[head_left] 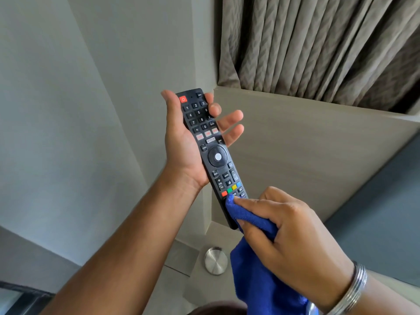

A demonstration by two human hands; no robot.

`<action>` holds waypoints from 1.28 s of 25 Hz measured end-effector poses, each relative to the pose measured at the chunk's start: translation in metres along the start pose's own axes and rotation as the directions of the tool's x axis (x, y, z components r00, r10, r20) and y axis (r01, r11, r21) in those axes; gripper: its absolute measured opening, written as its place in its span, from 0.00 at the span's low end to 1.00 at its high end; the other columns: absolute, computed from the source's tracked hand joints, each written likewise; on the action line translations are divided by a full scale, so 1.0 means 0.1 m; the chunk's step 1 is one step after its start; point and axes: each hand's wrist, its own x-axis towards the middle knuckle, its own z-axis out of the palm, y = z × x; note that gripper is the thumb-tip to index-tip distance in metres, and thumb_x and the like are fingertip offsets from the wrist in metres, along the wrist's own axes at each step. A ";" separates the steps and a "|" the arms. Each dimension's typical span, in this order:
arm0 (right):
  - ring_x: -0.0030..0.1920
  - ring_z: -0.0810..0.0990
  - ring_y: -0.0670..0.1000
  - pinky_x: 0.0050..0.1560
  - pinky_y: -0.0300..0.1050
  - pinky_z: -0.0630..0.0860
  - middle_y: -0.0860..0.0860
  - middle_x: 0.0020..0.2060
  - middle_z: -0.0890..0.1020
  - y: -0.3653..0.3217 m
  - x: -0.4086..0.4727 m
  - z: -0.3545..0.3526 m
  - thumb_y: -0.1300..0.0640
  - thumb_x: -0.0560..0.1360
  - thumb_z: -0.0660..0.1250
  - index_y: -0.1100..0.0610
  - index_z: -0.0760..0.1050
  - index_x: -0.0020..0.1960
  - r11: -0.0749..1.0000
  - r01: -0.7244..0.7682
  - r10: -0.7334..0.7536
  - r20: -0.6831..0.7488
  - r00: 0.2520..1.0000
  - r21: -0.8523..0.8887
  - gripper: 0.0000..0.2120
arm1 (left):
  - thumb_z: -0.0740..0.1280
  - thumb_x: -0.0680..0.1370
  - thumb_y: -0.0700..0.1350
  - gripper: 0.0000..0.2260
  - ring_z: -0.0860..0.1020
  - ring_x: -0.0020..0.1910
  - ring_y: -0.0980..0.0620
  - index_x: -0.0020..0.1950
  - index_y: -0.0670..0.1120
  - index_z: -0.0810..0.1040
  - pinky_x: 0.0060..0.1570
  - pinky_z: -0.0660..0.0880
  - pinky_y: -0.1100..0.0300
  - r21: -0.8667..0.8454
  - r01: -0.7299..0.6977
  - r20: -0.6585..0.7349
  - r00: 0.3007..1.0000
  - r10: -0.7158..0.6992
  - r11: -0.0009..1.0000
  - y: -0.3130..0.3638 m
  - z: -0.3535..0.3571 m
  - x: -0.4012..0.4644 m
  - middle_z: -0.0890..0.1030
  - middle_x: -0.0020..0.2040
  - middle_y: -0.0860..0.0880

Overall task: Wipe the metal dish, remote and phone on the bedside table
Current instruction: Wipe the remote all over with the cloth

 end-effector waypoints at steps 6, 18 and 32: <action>0.30 0.72 0.47 0.27 0.45 0.74 0.46 0.34 0.71 0.07 -0.12 -0.03 0.43 0.72 0.61 0.38 0.78 0.51 0.980 -0.002 0.018 0.075 0.997 -0.201 0.10 | 0.51 0.79 0.71 0.31 0.85 0.44 0.42 0.49 0.45 0.79 0.42 0.82 0.51 -0.020 -0.021 -0.052 0.998 0.020 1.000 0.06 -0.07 0.02 0.79 0.36 0.50; 0.27 0.69 0.52 0.20 0.44 0.69 0.48 0.35 0.72 -0.01 0.15 -0.28 0.53 0.69 0.67 0.45 0.79 0.47 0.832 0.276 -0.209 0.189 0.959 -0.481 0.07 | 0.51 0.78 0.71 0.31 0.85 0.42 0.44 0.50 0.46 0.78 0.39 0.82 0.52 0.041 0.113 0.019 0.993 -0.114 0.993 0.04 0.09 -0.01 0.78 0.35 0.51; 0.30 0.72 0.56 0.21 0.48 0.72 0.51 0.37 0.74 0.12 -0.01 -0.09 0.52 0.69 0.66 0.45 0.80 0.49 0.851 0.261 -0.241 0.104 0.965 -0.456 0.10 | 0.50 0.79 0.71 0.31 0.85 0.43 0.42 0.50 0.45 0.76 0.43 0.83 0.49 -0.026 0.139 0.034 0.990 -0.138 0.990 -0.02 0.05 0.11 0.78 0.35 0.50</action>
